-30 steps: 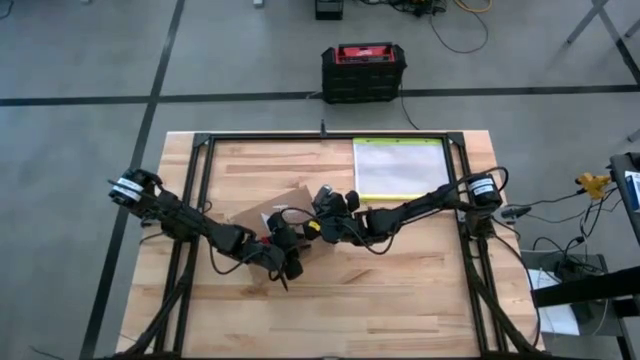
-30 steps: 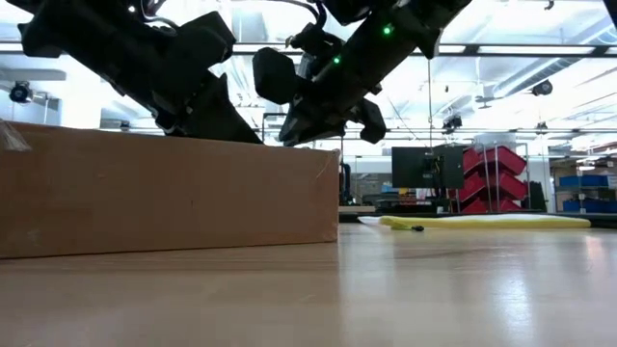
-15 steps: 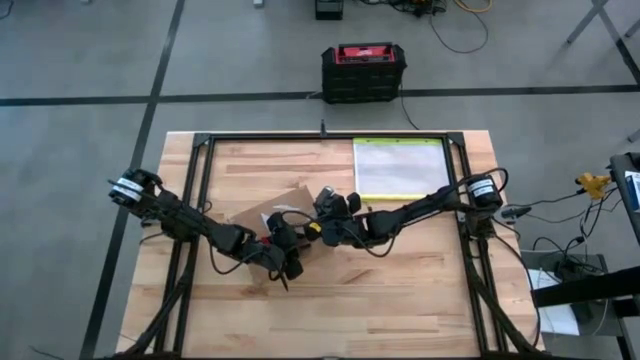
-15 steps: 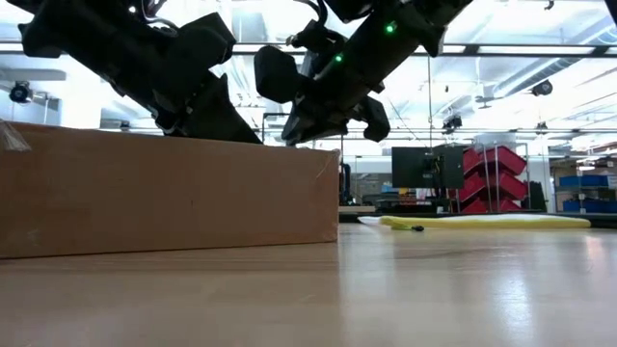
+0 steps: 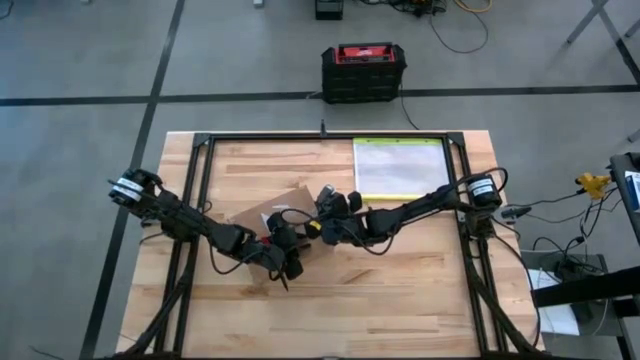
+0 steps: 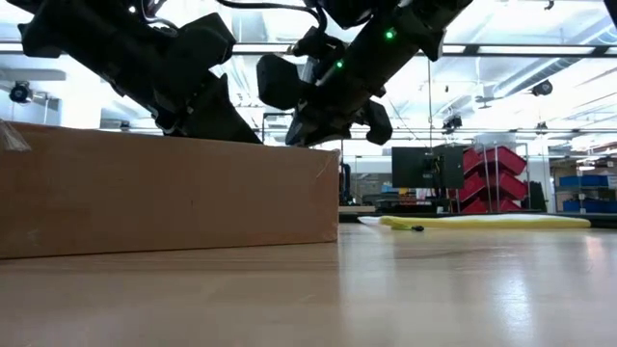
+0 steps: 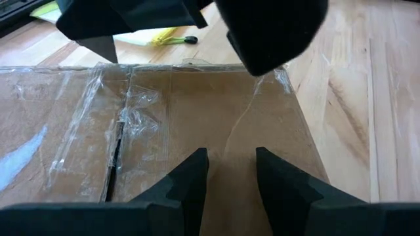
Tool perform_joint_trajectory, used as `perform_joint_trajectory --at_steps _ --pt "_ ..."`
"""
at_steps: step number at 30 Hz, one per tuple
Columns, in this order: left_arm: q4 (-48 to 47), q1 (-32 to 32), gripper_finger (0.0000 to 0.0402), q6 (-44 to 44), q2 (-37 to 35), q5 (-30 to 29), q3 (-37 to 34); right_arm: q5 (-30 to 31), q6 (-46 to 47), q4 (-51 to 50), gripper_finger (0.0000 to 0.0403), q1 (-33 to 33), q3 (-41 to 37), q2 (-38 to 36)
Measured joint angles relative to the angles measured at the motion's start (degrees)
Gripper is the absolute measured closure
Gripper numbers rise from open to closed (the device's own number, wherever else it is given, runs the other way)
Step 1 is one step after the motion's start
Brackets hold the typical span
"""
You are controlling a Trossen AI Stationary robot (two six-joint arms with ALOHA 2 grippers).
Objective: Unpack boxes
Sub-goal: Open the brown box using the gray cutter
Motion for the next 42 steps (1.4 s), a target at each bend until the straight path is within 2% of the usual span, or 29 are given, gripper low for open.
perform_joint_trajectory --at_steps 5,26,42 --pt "0.00 0.06 0.0284 -0.01 0.00 0.00 0.00 1.70 -0.66 1.06 0.0363 0.18 0.00 0.00" --pt "-0.06 0.32 0.0284 -0.24 0.00 0.01 -0.02 0.79 1.44 1.77 0.0363 -0.08 0.02 0.90" --pt "-0.63 0.78 0.0284 -2.36 0.00 0.65 -0.02 1.73 9.01 -2.70 0.0363 3.94 0.00 -0.13"
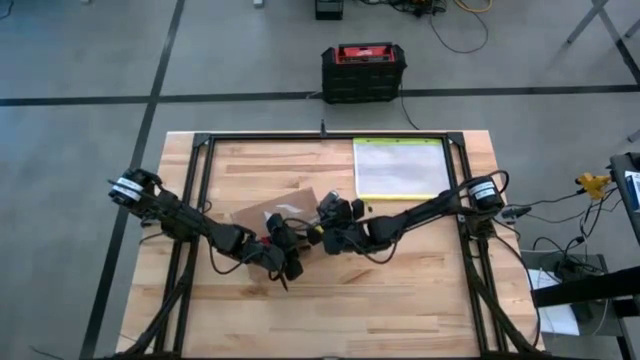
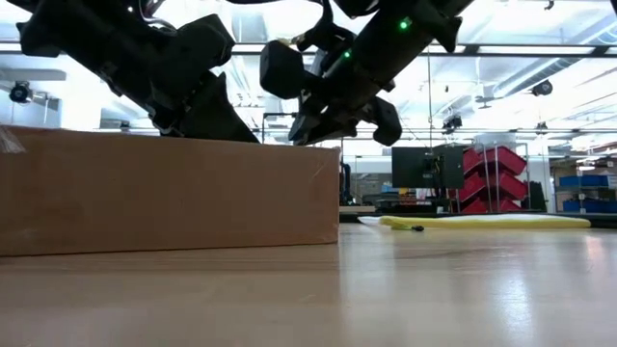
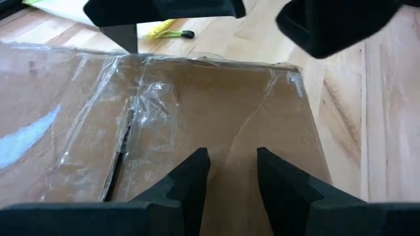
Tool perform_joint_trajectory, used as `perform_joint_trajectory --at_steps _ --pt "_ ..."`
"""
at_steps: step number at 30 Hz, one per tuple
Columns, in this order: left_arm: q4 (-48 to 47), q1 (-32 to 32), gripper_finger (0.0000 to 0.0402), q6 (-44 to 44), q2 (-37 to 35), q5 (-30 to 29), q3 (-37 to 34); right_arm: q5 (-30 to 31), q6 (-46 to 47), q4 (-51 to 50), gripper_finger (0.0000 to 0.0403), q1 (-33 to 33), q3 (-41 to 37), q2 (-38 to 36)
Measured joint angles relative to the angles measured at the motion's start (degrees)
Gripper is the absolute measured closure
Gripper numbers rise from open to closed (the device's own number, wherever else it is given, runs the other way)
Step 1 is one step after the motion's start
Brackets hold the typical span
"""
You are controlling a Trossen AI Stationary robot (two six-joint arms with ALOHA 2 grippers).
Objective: Unpack boxes
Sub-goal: Open the brown box using the gray cutter
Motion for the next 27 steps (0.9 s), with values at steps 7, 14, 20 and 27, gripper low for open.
perform_joint_trajectory --at_steps 7,14,20,27 --pt "-1.05 0.02 0.0284 -1.13 0.00 -0.42 0.00 0.57 2.94 -2.53 0.0363 1.46 -0.02 -0.75" --pt "-2.96 0.13 0.0284 -2.29 -0.09 -2.08 -0.09 1.51 5.10 -4.23 0.0363 3.61 -0.09 -2.10" --pt "-3.58 0.54 0.0284 -2.53 0.03 -5.43 -0.20 -0.54 6.46 -3.16 0.0363 5.80 0.07 -2.51" --pt "-2.53 -1.37 0.0285 -0.75 -0.78 -4.13 0.06 0.01 0.31 -10.95 0.0363 5.65 0.04 -7.27"
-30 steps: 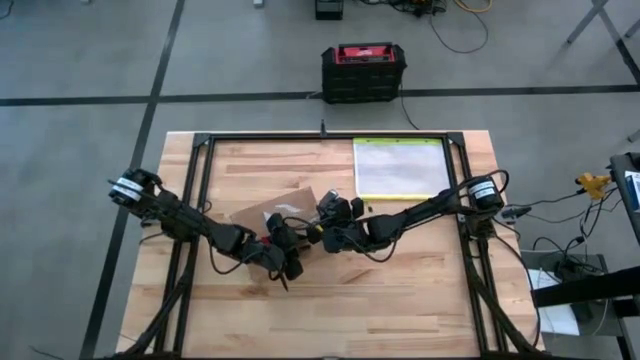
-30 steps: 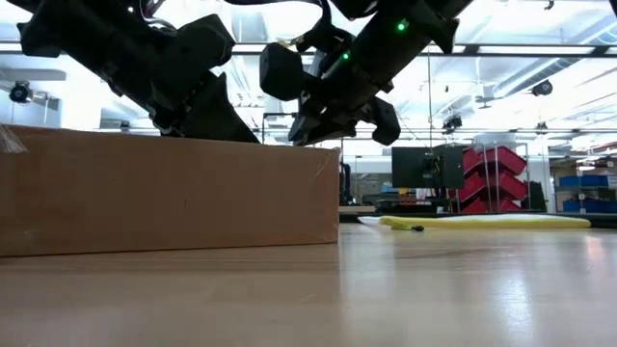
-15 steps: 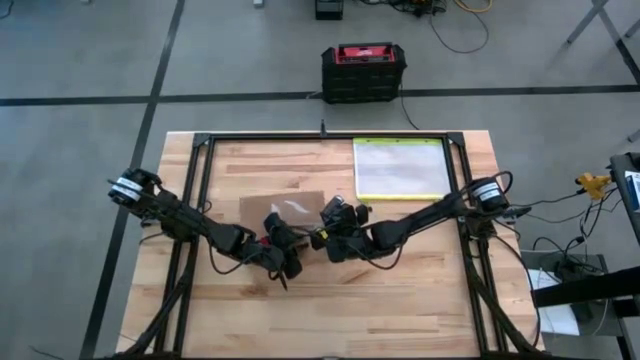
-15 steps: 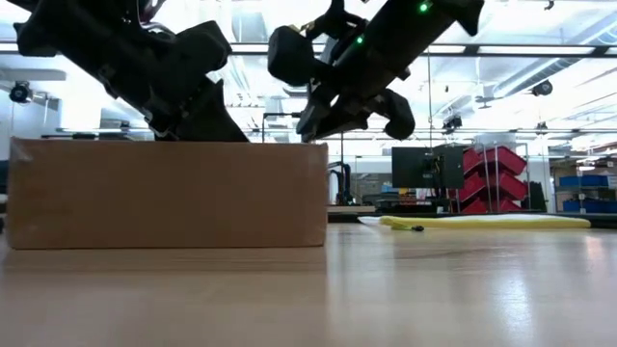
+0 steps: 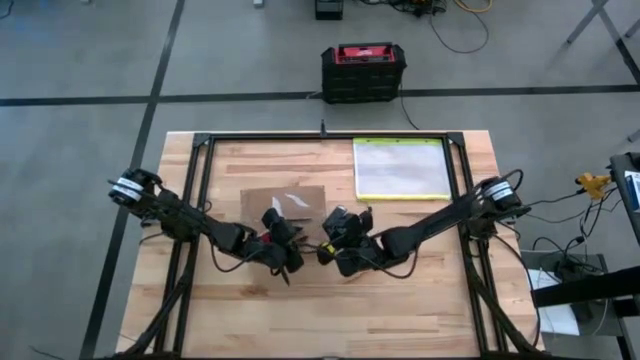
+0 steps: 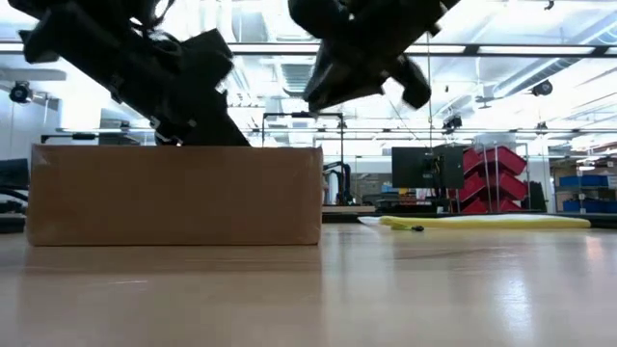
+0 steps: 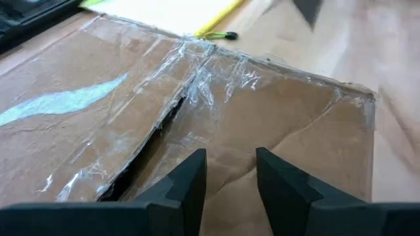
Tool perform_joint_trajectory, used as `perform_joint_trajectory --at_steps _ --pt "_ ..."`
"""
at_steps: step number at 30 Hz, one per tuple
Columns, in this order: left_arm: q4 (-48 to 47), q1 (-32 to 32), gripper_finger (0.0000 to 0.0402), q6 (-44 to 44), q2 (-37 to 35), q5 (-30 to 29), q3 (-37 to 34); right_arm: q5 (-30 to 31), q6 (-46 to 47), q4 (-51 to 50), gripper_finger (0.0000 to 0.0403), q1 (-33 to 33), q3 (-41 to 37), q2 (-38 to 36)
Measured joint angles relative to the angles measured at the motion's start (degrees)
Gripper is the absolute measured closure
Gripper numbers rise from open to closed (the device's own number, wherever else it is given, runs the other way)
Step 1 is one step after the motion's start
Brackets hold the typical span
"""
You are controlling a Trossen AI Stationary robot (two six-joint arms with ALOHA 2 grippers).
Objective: Unpack boxes
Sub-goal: Open the brown box using the gray cutter
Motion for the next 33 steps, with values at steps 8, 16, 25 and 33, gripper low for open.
perform_joint_trajectory --at_steps 8,16,25,33 --pt "-3.76 -11.13 0.0285 5.72 -6.90 4.15 5.70 -9.33 -17.10 -8.75 0.0363 -7.24 -0.02 -4.08" --pt "-19.59 -23.66 0.0284 -7.70 -7.36 10.33 10.63 -26.16 -28.79 -7.83 0.0363 -11.10 -0.21 -1.74" --pt "-27.14 -28.62 0.0285 -23.80 -5.07 9.44 7.17 -35.71 -29.07 -6.93 0.0363 -5.31 -0.51 -1.00" --pt "-47.02 -22.84 0.0285 -25.30 -6.52 -0.55 4.92 -34.62 -31.76 -6.59 0.0363 1.40 0.91 -3.23"
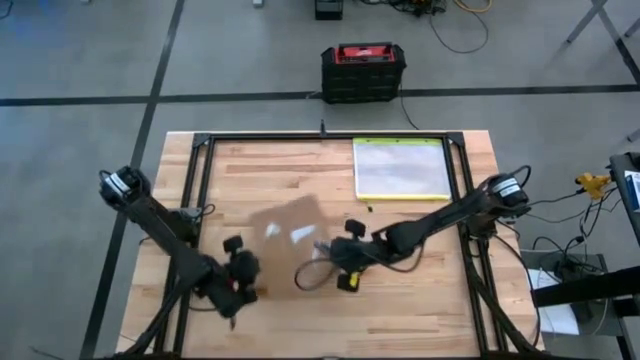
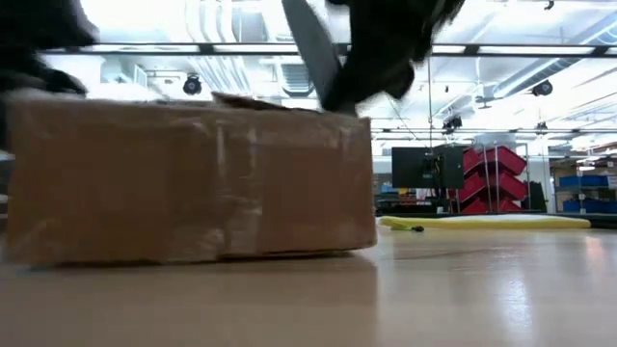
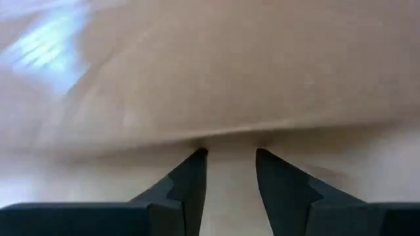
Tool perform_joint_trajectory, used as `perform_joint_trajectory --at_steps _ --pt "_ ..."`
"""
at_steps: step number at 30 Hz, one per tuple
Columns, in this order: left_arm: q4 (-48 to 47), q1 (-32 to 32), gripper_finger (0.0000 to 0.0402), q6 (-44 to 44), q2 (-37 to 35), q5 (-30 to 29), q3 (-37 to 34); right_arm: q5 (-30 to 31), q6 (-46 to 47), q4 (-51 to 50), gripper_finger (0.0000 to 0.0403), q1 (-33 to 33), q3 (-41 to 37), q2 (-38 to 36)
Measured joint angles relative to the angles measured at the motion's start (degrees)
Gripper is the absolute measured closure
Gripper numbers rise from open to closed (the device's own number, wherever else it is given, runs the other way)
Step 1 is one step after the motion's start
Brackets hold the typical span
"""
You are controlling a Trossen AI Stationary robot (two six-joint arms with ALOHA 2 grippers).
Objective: Unpack boxes
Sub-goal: Open the brown box using the gray cutter
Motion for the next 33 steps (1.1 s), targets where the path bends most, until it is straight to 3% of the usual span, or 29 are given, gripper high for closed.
perform_joint_trajectory --at_steps 3,7,11,16,19,22,27,29,33 --pt "-5.38 1.15 0.0285 -0.91 -2.83 1.11 0.01 1.20 -3.38 -0.31 0.0363 1.06 -0.09 -2.22" --pt "-0.37 0.79 0.0285 0.43 -7.28 1.84 0.06 1.64 -7.17 4.49 0.0363 1.10 -0.20 -2.53" --pt "3.26 0.49 0.0284 4.23 -9.03 -1.47 0.04 1.39 -12.40 14.57 0.0363 0.85 -0.16 -0.75" --pt "-6.94 3.48 0.0284 2.73 -9.32 -6.82 -0.26 1.51 -12.81 16.05 0.0363 0.20 -0.27 0.34" --pt "-10.44 8.69 0.0284 2.19 -10.94 -9.43 -1.00 0.56 -8.70 10.96 0.0363 0.96 -0.25 -0.42" --pt "-4.00 15.10 0.0284 11.59 -12.00 -5.39 -2.87 -2.87 -1.10 0.78 0.0363 2.44 -0.25 -1.33" --pt "22.23 23.26 0.0285 31.03 -11.87 5.12 -8.68 -5.31 9.63 -17.41 0.0363 6.32 -0.65 -1.46" --pt "27.99 24.45 0.0285 33.13 -11.13 8.53 -9.84 -4.86 11.38 -20.06 0.0363 6.57 -1.48 -1.46" --pt "27.57 23.17 0.0285 31.39 -9.67 11.92 -9.63 0.95 10.44 -20.33 0.0363 5.54 -3.14 -1.46"
